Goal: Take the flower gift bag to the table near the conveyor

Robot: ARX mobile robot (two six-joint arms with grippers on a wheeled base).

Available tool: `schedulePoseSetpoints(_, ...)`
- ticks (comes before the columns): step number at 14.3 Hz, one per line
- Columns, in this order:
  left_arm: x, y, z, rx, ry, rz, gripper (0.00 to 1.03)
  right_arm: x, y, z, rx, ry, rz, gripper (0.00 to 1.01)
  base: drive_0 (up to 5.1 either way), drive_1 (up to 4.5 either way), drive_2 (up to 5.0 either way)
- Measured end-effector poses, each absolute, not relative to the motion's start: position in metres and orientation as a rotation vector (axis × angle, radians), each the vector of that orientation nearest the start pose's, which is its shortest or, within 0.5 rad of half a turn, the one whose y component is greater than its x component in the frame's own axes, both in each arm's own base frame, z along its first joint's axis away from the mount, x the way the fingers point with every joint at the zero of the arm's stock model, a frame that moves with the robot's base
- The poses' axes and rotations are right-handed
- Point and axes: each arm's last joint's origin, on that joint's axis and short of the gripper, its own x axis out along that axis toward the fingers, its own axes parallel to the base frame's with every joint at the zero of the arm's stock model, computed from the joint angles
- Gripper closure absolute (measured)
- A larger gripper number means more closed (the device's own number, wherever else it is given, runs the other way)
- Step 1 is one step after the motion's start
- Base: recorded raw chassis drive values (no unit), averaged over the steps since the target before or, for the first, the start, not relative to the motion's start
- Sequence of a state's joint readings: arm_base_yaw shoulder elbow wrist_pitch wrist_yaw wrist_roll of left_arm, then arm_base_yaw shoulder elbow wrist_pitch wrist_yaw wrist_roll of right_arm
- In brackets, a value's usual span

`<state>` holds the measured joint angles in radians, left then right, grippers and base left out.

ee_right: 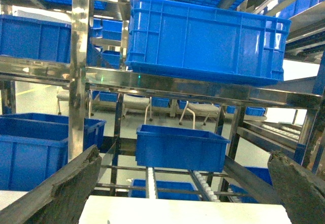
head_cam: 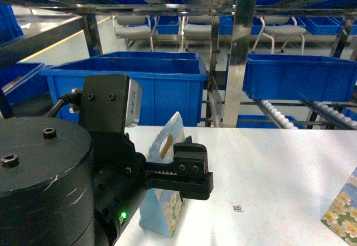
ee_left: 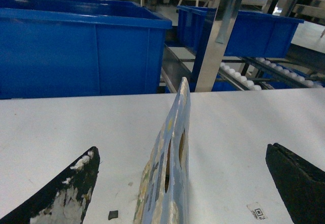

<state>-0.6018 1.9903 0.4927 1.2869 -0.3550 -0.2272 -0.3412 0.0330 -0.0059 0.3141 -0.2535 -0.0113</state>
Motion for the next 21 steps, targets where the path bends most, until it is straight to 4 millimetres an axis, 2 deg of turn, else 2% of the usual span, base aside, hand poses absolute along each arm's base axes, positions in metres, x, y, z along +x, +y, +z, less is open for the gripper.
schedulePoseSetpoints(10,0.222,-0.124,0.098,-0.116,0.226,-0.217,0.05,0.092,-0.025,0.189,-0.092,-0.263,-0.089,0.03,0.0,0.0,0.0)
schedulePoseSetpoints(14,0.191,-0.086,0.12,-0.151,0.15,-0.184,0.05,0.092,-0.025,0.189,-0.092,-0.263,-0.089,0.03,0.0,0.0,0.0)
schedulePoseSetpoints(19,0.16,-0.062,0.128,-0.137,0.148,-0.199,0.05,0.092,-0.025,0.189,-0.092,-0.263,-0.089,0.03,0.0,0.0,0.0)
schedulePoseSetpoints(21,0.15,-0.056,0.136,-0.126,0.158,-0.143,0.05,0.092,-0.025,0.189,-0.092,-0.263,-0.089,0.03,0.0,0.0,0.0)
